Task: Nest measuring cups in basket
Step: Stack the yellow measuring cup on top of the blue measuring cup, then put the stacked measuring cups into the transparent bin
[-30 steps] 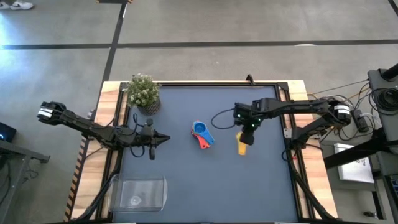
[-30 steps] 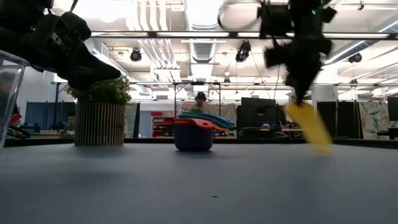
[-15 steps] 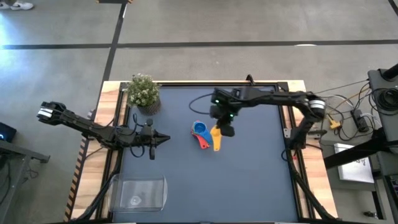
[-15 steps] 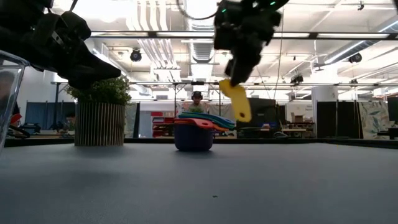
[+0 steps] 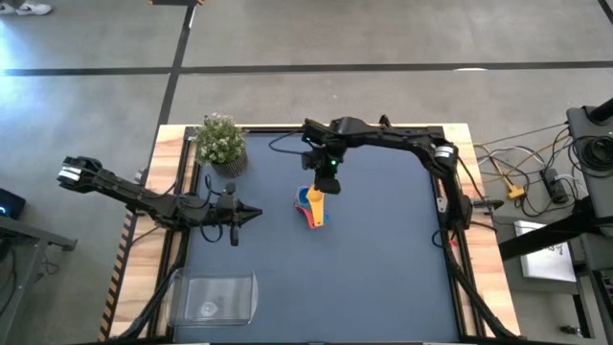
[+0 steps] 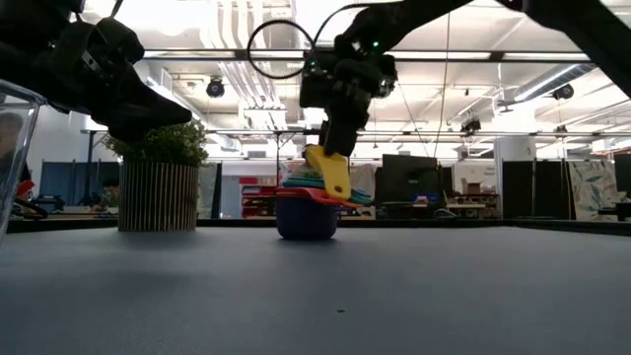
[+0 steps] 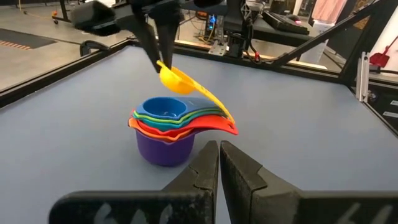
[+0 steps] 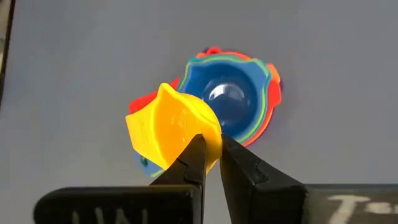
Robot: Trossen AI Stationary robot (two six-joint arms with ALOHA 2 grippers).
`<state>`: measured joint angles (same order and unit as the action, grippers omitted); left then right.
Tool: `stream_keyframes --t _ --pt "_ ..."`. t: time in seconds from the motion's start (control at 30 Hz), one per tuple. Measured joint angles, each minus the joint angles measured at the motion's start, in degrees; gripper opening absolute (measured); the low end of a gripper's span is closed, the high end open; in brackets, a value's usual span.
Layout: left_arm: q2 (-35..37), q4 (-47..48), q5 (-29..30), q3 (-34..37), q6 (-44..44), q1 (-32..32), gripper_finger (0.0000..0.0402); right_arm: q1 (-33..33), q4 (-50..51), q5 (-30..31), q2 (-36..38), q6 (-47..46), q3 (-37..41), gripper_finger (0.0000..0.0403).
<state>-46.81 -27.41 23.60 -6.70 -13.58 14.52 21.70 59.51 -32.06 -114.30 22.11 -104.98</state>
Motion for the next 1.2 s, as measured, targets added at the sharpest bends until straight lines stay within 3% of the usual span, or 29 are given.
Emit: stream_keyframes --t 0.33,0.5,0.93,1.2 --pt "0.0 0.0 0.0 0.0 0.5 0.0 0.0000 0.1 7.7 -1.7 -10.1 2.4 -11.2 0.0022" --pt "0.0 0.0 -0.1 0.0 0.5 0.0 0.0000 0.1 7.6 -3.7 -12.1 2.4 -13.2 0.0043" --pt "0.0 0.3 -0.1 0.1 0.6 0.0 0.0000 0.1 10.1 -3.8 -8.1 0.6 -16.4 0.0152" --pt "0.0 0.2 -0.2 0.1 0.1 0.0 0.0000 0.1 11.0 0.7 -5.1 -2.3 -16.3 0.0177"
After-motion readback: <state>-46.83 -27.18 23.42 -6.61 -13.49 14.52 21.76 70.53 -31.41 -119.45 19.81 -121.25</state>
